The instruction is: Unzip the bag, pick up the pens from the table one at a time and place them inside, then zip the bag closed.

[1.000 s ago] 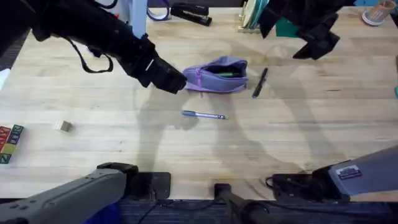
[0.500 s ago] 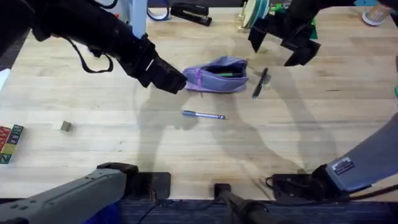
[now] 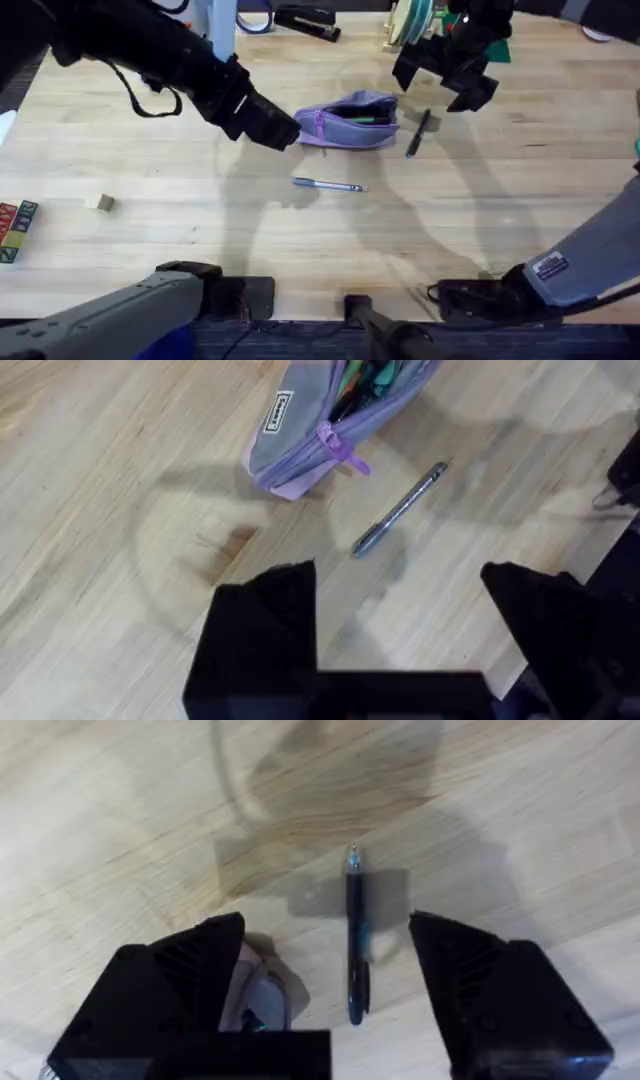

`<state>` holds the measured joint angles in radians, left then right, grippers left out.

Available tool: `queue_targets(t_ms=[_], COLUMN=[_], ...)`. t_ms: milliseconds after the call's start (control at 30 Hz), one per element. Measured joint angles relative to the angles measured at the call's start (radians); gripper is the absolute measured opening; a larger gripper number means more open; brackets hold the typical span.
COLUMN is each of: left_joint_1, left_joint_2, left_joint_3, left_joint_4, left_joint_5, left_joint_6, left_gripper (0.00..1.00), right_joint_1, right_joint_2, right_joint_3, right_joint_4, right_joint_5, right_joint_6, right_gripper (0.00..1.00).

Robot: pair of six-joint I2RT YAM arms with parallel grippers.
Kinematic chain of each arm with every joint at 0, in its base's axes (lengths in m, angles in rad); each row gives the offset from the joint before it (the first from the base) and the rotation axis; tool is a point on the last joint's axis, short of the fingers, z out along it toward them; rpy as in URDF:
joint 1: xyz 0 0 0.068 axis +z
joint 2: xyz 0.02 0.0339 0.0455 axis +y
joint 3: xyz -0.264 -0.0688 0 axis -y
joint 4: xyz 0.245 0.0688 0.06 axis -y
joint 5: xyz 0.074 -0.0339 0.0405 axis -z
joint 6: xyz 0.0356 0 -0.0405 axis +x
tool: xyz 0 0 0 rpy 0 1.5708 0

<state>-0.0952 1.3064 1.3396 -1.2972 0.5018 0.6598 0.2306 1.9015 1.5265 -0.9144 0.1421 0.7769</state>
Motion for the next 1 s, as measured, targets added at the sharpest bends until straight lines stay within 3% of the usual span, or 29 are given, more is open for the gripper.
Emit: queue_targets(t_ms=[567,667,833,1000], left_joint_1=[0.0,0.0,0.0,0.0], left_joint_2=[0.0,0.0,0.0,0.0], left_joint_3=[0.0,0.0,0.0,0.0], left_joint_4=[0.0,0.0,0.0,0.0], left_joint_5=[0.0,0.0,0.0,0.0], left_joint_6=[0.0,0.0,0.0,0.0], left_gripper=[0.994,0.993,0.993,0.994], right_joint_1=[-0.008,-0.01,-0.011,-0.011], right_joint_2=[0.099,0.099,0.099,0.099], right_joint_3=[-0.05,-0.05,-0.05,-0.05], right_joint_4=[0.06,0.059,0.054,0.054], right_joint_5=[-0.024,-0.029,-0.036,-0.047], right_joint_6=[0.0,0.0,-0.003,-0.005], right_gripper=[0.994,0.954,0.761,0.249])
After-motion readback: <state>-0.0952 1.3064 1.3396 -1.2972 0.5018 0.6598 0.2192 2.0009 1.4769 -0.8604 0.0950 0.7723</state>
